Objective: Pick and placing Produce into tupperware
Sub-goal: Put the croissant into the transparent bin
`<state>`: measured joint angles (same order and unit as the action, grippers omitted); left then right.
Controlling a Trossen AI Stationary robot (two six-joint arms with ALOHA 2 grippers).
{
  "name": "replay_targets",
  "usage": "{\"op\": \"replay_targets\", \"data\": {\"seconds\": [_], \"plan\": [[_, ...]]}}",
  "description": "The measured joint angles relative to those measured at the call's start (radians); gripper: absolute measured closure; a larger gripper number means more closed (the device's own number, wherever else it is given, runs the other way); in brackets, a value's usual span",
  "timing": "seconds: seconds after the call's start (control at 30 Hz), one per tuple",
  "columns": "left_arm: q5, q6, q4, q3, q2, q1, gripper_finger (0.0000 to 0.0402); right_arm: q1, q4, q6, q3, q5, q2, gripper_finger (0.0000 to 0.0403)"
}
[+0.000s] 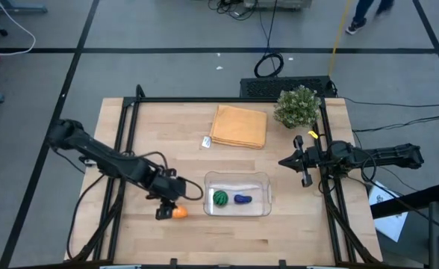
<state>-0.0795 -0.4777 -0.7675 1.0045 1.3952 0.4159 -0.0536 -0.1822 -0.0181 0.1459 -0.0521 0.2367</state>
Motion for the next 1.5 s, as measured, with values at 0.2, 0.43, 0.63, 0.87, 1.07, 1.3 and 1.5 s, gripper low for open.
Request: {"op": "replay_targets", "data": {"seconds": [0.2,0.43,0.63,0.87,1.07,1.3,1.5], "plan": [[-0.001,-0.051,0.018,0.0,0.081,0.007,0.0163,0.0,0.0,0.0,0.0,0.0,0.0,0.0403],[-0.021,-0.119,0.047,0.0,0.1,0.047,0.0162,0.0,0.007,0.0,0.0,0.0,0.0,0.0403],[0.012,-0.179,0.087,0.0,0.1,0.099,0.0162,0.0,0.01,0.003,0.0,0.0,0.0,0.0403],[0.122,-0.179,0.062,-0.001,0.131,0.138,0.0162,0.0,0.01,0.003,0.0,0.0,0.0,0.0403],[0.115,-0.179,0.065,-0.001,0.178,0.144,0.0162,0.0,0.009,-0.001,0.0,0.0,0.0,0.0403],[0.086,-0.181,0.066,-0.001,0.247,0.163,0.0162,0.0,0.009,-0.003,0.0,0.0,0.0,0.0403],[0.11,-0.185,0.066,-0.001,0.257,0.165,0.0162,0.0,0.009,-0.003,0.0,0.0,0.0,0.0403]]}}
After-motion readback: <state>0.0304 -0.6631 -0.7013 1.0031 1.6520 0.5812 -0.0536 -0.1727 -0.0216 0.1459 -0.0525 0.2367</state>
